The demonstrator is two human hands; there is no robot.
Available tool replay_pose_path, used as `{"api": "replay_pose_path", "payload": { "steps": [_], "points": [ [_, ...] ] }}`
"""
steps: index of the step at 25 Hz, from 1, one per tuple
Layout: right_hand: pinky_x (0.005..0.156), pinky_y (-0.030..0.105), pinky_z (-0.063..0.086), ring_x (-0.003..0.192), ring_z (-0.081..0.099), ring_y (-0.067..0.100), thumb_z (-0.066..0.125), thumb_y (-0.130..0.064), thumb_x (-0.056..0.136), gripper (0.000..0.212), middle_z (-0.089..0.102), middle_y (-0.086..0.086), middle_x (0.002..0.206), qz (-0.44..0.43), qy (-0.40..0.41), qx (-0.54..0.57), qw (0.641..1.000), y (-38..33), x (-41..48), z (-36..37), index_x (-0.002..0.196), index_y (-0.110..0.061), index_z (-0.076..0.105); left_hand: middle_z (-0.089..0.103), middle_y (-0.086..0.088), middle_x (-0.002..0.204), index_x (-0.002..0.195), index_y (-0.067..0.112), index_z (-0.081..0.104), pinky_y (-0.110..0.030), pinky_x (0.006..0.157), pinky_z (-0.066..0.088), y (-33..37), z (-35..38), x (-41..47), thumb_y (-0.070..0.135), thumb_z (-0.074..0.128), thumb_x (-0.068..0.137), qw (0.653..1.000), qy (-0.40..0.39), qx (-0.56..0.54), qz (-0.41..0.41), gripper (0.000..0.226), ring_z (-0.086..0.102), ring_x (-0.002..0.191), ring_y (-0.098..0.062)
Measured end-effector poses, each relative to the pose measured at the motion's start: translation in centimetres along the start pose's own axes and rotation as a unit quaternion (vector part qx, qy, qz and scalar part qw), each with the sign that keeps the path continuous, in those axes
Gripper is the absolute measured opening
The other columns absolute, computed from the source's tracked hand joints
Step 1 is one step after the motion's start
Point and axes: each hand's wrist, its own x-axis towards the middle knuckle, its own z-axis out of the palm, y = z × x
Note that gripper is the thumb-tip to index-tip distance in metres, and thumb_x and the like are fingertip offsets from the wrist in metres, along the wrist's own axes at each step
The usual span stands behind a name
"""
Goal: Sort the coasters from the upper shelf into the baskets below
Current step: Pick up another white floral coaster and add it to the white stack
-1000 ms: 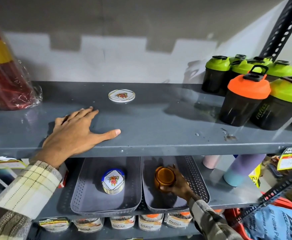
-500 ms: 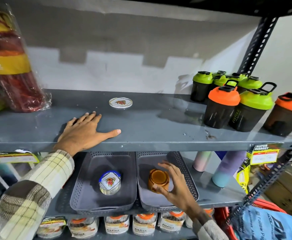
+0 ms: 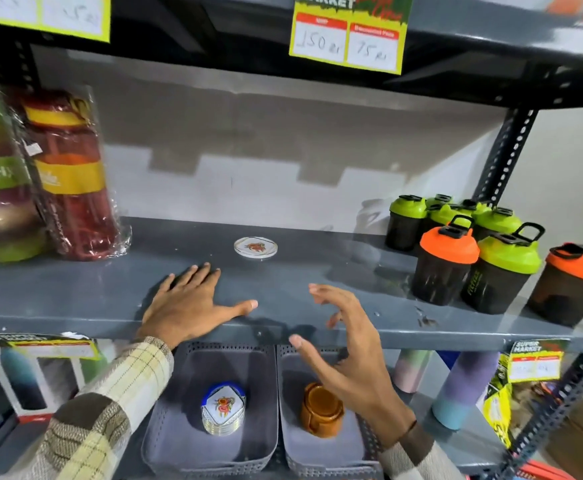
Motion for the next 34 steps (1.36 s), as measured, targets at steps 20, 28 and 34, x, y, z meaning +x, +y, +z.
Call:
{"api": "replay_pose_path", "payload": {
  "steps": [20,28,34],
  "points": [
    [0.099,0.040,0.032,0.124,0.059,0.031,0.082,-0.064,0.067,0.097,0.065,0.002,0.116,0.286,-0.166,-0.135,0.934,13.2,18.6,12.6,0.139,-0.032,0.026,0.012,0.012,0.167,0.158,0.030,0.023,-0.043,0.120,0.001,-0.7,0.8,0.9,0.107,0.023,0.051,0.997,0.072,-0.042,-0.011,0.132,0.004,0.151,-0.007],
    [0.093,0.033,0.023,0.125,0.050,0.021,0.087,-0.060,0.059,0.090,0.060,-0.011,0.119,0.183,-0.042,-0.044,0.981,9.4,18.6,9.7,0.120,-0.051,0.022,0.012,0.014,0.167,0.157,0.031,0.024,-0.041,0.120,0.002,-0.6,0.6,0.6,0.107,0.023,0.051,0.997,0.072,-0.038,-0.010,0.130,0.003,0.151,-0.006],
    [0.094,0.027,0.026,0.126,0.051,0.005,0.081,-0.071,0.056,0.095,0.046,-0.034,0.131,0.021,0.050,-0.055,0.997,1.8,16.5,5.6,0.132,-0.046,0.030,0.019,0.014,0.165,0.156,0.031,0.028,-0.041,0.120,0.008,-0.5,0.2,0.6,0.106,0.023,0.052,0.996,0.082,-0.029,-0.010,0.128,0.011,0.151,-0.008]
  ]
}}
